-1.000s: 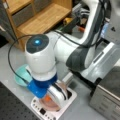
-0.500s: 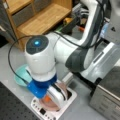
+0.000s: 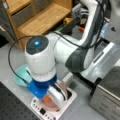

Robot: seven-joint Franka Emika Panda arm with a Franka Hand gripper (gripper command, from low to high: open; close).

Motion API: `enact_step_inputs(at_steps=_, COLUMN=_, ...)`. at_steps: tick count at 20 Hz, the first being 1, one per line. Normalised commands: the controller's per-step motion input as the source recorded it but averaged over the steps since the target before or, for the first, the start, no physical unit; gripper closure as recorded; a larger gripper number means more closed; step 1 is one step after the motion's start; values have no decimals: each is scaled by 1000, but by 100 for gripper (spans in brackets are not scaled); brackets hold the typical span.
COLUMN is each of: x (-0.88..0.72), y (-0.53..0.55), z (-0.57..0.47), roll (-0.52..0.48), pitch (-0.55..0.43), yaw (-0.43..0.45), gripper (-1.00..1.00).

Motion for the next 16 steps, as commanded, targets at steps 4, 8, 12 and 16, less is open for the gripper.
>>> enact_step_inputs(at_steps=4, x=-80, y=2, z=-118, roll=-204, pitch=-115, yaw=59, gripper=-100)
enact_step_inputs(at_steps=8, x=-83, y=4, z=-87, roll=-196, pitch=-107, yaw=66, gripper=-100)
enact_step_inputs(at_steps=12, x=-84, y=11, z=-72, roll=-194, pitch=-112, yaw=64, gripper=-100)
enact_step_inputs(at_steps=16, x=-91, y=12, z=-55, roll=-191, pitch=-107, yaw=63, gripper=-100)
